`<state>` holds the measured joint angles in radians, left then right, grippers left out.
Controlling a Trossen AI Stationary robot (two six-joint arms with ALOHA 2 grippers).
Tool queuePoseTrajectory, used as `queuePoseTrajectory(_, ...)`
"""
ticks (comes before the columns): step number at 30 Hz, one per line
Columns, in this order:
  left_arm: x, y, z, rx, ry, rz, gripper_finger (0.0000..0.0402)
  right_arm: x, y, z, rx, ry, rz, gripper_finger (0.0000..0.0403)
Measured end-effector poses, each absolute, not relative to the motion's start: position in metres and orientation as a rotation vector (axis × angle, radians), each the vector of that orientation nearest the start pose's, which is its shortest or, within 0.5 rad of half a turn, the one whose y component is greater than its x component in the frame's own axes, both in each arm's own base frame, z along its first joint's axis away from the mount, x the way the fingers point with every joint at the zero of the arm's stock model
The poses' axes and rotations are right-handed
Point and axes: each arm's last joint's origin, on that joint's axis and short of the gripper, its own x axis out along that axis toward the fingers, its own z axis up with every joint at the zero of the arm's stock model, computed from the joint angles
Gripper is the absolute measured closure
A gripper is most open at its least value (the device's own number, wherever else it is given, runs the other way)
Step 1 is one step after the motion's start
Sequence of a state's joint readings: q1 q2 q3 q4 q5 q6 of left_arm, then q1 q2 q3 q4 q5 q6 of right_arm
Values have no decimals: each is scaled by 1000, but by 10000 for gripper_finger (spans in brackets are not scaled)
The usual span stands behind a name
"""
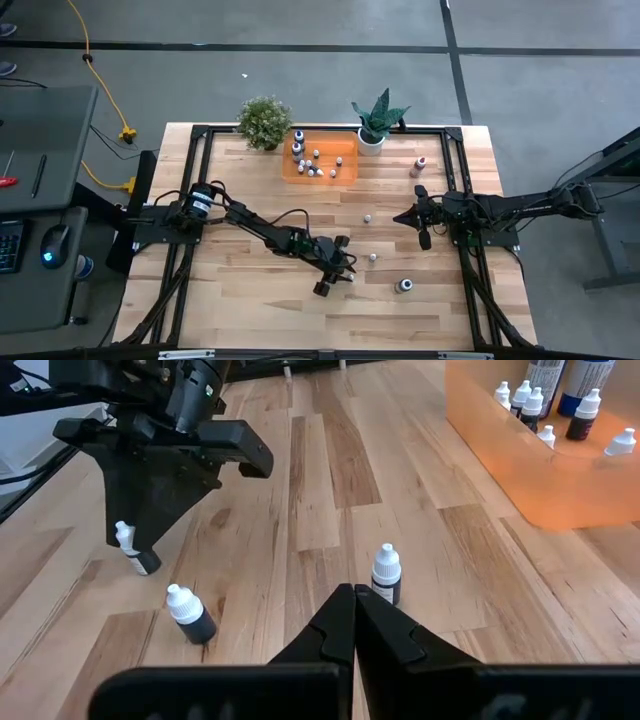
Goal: Pick & Place food coloring
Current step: Put the bottom small black bottle into the bin
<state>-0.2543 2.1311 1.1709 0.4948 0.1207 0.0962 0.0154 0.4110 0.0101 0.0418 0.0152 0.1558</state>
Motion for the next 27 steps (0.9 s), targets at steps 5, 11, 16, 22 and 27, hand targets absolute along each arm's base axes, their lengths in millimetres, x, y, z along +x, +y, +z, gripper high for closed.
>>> queuePoseTrajectory(5, 421, -113, 117, 104, 457, -386, 313, 117, 1, 134, 149, 359, -27, 402)
queuePoseTrajectory(11, 421, -113, 118, 93, 458, -383, 343, 117, 1, 135, 149, 359, -27, 402)
queuePoseTrajectory(16, 422, -113, 119, 32, 455, -370, 350, 117, 1, 134, 149, 359, -28, 402)
queuePoseTrajectory(22, 424, -110, 121, -189, 475, -307, 351, 117, 1, 134, 149, 359, -27, 402)
queuePoseTrajectory(27, 427, -100, 144, -403, 440, -232, 352, 117, 1, 135, 149, 358, -28, 402)
